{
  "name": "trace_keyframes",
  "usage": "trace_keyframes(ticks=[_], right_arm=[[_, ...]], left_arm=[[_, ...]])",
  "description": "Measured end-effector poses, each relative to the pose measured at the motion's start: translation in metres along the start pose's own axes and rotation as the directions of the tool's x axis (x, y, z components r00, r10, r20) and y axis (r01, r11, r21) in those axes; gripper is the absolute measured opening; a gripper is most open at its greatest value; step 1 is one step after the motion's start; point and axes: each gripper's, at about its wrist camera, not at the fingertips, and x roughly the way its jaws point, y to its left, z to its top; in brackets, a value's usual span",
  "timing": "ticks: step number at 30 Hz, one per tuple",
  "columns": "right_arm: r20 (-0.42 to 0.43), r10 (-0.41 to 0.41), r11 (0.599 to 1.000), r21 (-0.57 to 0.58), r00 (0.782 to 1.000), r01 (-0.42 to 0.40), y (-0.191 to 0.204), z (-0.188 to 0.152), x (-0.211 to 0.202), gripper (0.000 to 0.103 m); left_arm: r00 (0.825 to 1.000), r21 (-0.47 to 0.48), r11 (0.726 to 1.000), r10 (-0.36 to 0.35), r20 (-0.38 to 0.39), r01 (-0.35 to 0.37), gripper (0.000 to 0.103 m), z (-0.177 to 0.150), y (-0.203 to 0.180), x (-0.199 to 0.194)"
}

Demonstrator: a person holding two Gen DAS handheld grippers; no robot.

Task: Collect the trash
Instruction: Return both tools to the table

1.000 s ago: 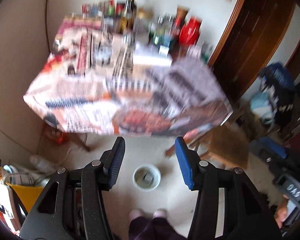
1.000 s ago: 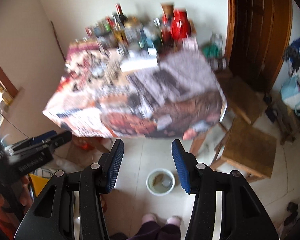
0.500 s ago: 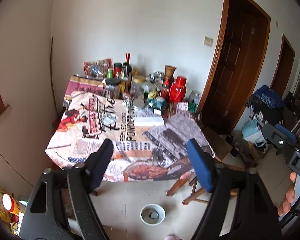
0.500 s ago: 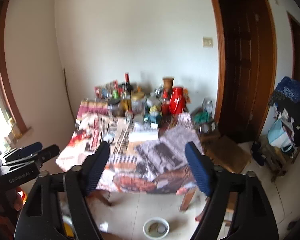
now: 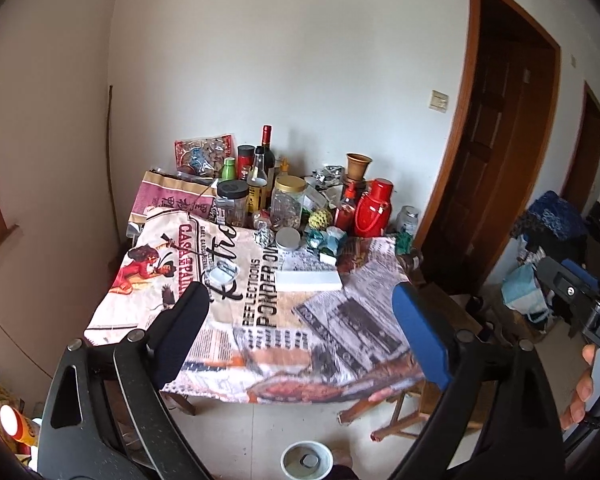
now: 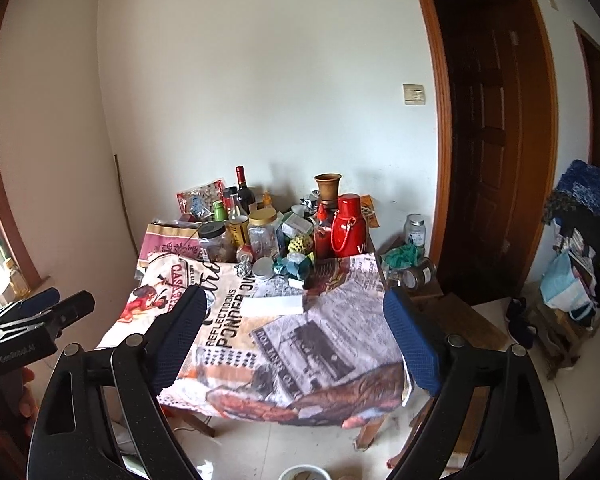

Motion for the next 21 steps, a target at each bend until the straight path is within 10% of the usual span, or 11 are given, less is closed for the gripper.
trace_keyframes(ticks=[12,21], right_arm=[[-0.085,0.059,0.992,-0.106,0.995,-0.068,-0.040,0.051,0.101,0.088],[-0.192,0.115,0.988,-0.081,0.975,-0.132,-0.038,0.063,0.183,0.088]], left_arm=[[0.995,-0.116,0.989,0.092,-0.043,-0.096,0.093,0.054,-0.031,0.113],[0.962,-0.174,0.952,0.227,-0.151,-0.252,0.093,0.060,0.014,0.174]])
